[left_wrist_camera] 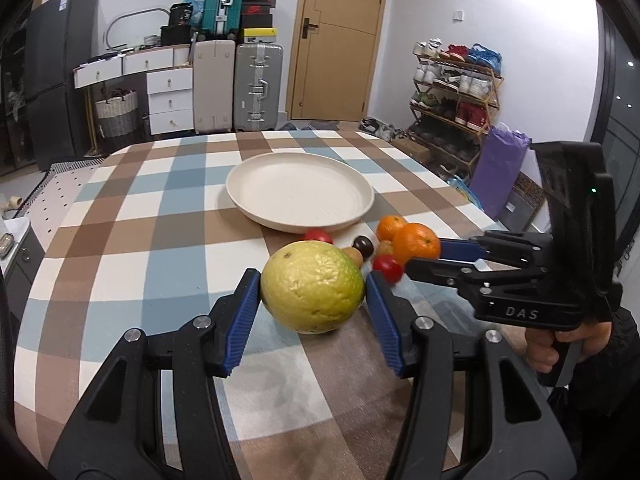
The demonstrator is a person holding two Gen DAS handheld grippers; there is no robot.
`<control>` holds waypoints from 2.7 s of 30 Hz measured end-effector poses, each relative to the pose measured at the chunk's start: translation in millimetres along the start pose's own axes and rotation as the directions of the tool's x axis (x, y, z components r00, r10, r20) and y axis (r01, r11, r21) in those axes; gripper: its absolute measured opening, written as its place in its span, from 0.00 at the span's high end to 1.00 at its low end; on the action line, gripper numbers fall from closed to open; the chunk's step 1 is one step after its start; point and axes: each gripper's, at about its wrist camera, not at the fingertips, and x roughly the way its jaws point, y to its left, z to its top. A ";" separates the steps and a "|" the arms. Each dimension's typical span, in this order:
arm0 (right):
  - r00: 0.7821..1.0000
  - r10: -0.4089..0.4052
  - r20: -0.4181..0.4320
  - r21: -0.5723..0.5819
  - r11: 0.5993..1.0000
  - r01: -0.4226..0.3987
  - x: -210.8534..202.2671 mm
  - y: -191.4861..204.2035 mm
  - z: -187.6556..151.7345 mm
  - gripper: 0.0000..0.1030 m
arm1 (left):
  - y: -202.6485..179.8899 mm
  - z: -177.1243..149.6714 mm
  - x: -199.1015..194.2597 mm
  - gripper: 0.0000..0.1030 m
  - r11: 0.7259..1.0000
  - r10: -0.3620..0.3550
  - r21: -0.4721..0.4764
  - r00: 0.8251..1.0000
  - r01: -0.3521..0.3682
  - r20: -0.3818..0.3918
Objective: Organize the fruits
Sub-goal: 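Lift the yellow-green fruit with the left tool while the right tool carries the orange toward the plate, then lower the yellow-green fruit onto the plate and open the left tool while the right tool releases the orange there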
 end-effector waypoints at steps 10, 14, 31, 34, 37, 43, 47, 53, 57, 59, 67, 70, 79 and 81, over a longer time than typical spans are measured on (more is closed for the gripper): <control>0.997 -0.014 0.072 0.026 1.000 0.012 -7.2 -20.4 19.1 0.62 | 19.3 31.1 22.1 0.50 0.997 0.063 -0.044 0.997 -0.061 0.048; 0.995 -0.023 0.095 0.036 0.999 0.020 -7.5 -30.5 28.7 0.62 | 24.4 42.9 36.4 0.50 0.997 0.072 -0.045 0.995 -0.069 0.067; 0.993 -0.041 0.107 0.035 0.999 0.037 22.7 -50.4 53.1 0.62 | 38.6 74.4 102.6 0.50 0.995 0.082 -0.058 0.994 -0.078 0.065; 0.994 -0.038 0.098 0.043 0.998 0.034 28.7 -53.3 55.6 0.62 | 38.7 74.9 110.3 0.50 0.996 0.077 -0.049 0.996 -0.074 0.053; 0.995 -0.036 0.091 0.044 0.999 0.032 34.6 -55.2 59.4 0.62 | 38.3 77.6 121.8 0.50 0.996 0.078 -0.042 0.996 -0.076 0.041; 0.997 -0.027 0.068 0.046 0.999 0.024 49.5 -58.8 64.6 0.62 | 40.4 77.9 137.0 0.50 0.997 0.072 -0.036 0.997 -0.071 0.018; 0.998 -0.025 0.060 0.047 0.999 0.023 55.4 -60.4 68.8 0.62 | 41.7 81.9 144.2 0.50 0.997 0.074 -0.035 0.997 -0.074 0.020; 0.998 -0.029 0.054 0.041 0.999 0.027 62.8 -61.8 75.7 0.62 | 42.8 87.0 149.2 0.50 0.997 0.071 -0.032 0.997 -0.071 0.024; 0.998 -0.032 0.047 0.037 0.999 0.030 69.8 -64.5 80.1 0.62 | 41.5 92.1 157.5 0.50 0.998 0.067 -0.020 0.998 -0.067 0.020; 0.998 -0.030 0.047 0.042 0.999 0.028 70.7 -66.2 80.7 0.62 | 41.1 93.4 161.8 0.50 0.998 0.065 -0.015 0.998 -0.065 0.016; 0.999 -0.032 0.039 0.057 0.998 0.030 77.0 -73.1 78.5 0.62 | 39.8 90.5 162.2 0.56 0.998 0.064 -0.002 0.998 -0.064 0.026; 0.999 -0.033 0.039 0.065 0.997 0.031 78.8 -75.4 78.7 0.62 | 40.5 89.7 163.6 0.56 0.998 0.065 -0.006 0.998 -0.065 0.016; 0.996 -0.039 0.075 0.056 0.998 0.035 71.0 -74.8 76.4 0.53 | 44.1 85.0 156.7 0.55 0.998 0.065 -0.024 0.998 -0.065 0.027; 0.997 -0.039 0.074 0.056 0.998 0.035 70.5 -74.9 75.5 0.51 | 44.5 84.7 156.0 0.54 0.998 0.063 -0.023 0.998 -0.063 0.024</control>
